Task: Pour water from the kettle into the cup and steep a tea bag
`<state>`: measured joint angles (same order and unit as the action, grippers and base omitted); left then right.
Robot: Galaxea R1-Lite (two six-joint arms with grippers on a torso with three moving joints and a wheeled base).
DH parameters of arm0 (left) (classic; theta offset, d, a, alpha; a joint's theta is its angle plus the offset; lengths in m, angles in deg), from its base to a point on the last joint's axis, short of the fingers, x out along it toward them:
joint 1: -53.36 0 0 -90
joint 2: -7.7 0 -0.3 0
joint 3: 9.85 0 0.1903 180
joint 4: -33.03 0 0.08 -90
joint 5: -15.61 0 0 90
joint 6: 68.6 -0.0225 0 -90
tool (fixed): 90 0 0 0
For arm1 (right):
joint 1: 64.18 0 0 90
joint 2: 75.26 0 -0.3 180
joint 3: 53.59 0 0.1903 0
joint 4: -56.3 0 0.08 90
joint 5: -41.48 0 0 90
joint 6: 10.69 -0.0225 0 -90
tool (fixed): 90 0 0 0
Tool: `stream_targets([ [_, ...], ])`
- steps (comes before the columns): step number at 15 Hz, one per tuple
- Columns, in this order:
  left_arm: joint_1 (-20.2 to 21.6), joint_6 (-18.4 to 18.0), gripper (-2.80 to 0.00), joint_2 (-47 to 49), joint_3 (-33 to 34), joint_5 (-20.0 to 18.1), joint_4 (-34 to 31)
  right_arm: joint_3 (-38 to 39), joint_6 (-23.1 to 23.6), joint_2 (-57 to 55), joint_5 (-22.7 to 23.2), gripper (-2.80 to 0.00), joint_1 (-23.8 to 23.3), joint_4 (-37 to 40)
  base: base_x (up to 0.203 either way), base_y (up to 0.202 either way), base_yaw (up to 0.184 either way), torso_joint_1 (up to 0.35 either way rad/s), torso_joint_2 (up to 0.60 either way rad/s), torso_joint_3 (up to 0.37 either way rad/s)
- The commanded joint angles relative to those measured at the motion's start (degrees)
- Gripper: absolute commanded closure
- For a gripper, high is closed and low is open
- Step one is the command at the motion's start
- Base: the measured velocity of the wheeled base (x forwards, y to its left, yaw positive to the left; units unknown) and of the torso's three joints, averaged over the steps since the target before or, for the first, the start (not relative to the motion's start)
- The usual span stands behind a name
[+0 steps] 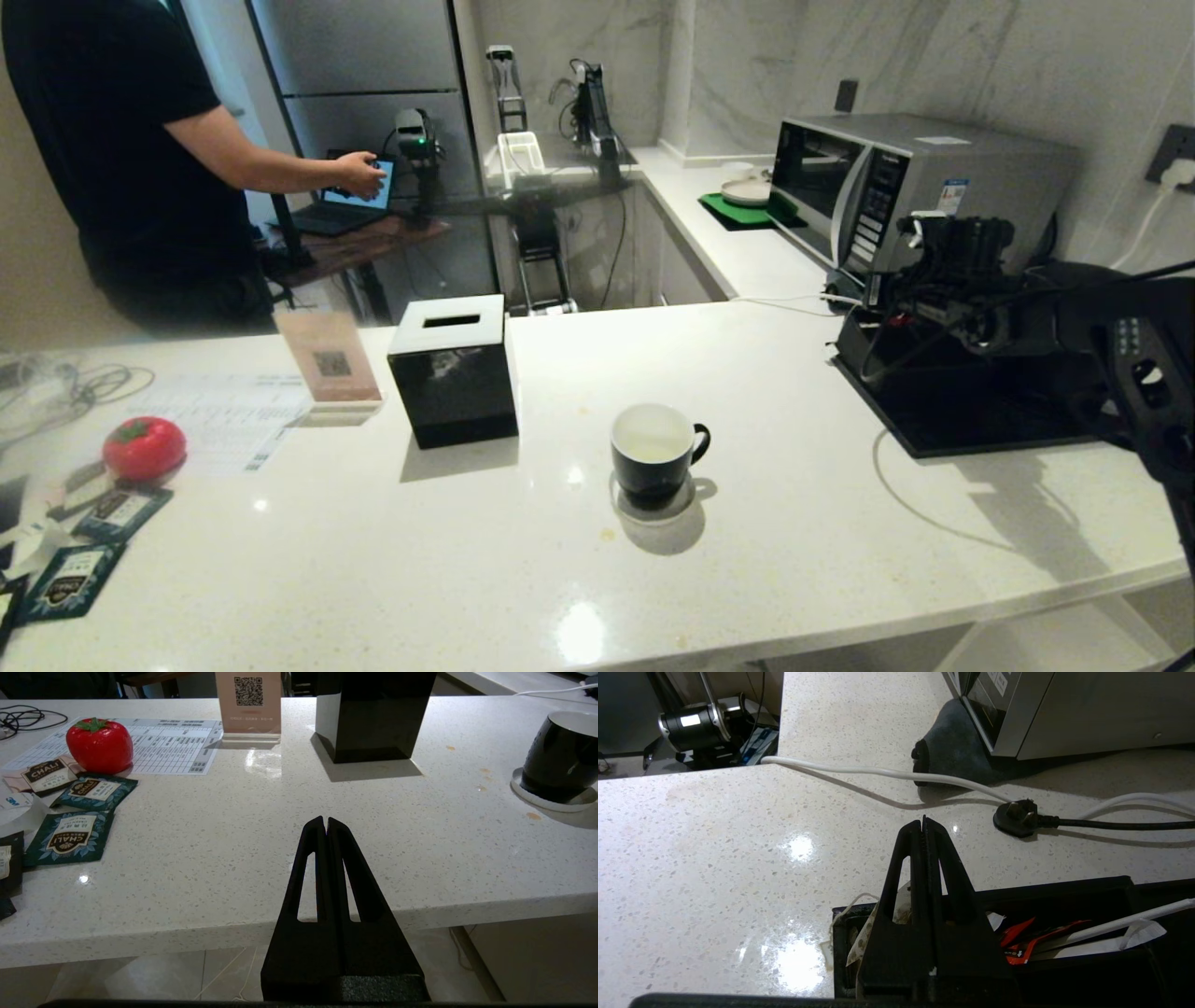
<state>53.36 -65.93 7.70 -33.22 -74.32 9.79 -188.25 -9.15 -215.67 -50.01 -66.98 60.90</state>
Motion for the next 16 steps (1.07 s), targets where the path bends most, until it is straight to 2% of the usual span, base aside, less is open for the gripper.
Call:
stream_targets([
  [1, 0.0, 0.05, 0.0, 0.09, 0.0, 0.01, 0.04, 0.21, -0.01, 1.1, -0.01, 0.0, 0.08, -0.14, 0.0, 0.0, 0.0, 0.0, 0.0, 0.0],
  [7, 0.0, 0.05, 0.0, 0.09, 0.0, 0.01, 0.04, 1.21, 0.05, 3.01, -0.05, 0.0, 0.17, -0.36, 0.0, 0.0, 0.0, 0.0, 0.0, 0.0],
  [16, 0.0, 0.05, 0.0, 0.09, 0.0, 0.01, 0.04, 9.64, 0.01, 11.58, 0.08, 0.0, 0.17, -6.72, 0.0, 0.0, 0.0, 0.0, 0.0, 0.0],
])
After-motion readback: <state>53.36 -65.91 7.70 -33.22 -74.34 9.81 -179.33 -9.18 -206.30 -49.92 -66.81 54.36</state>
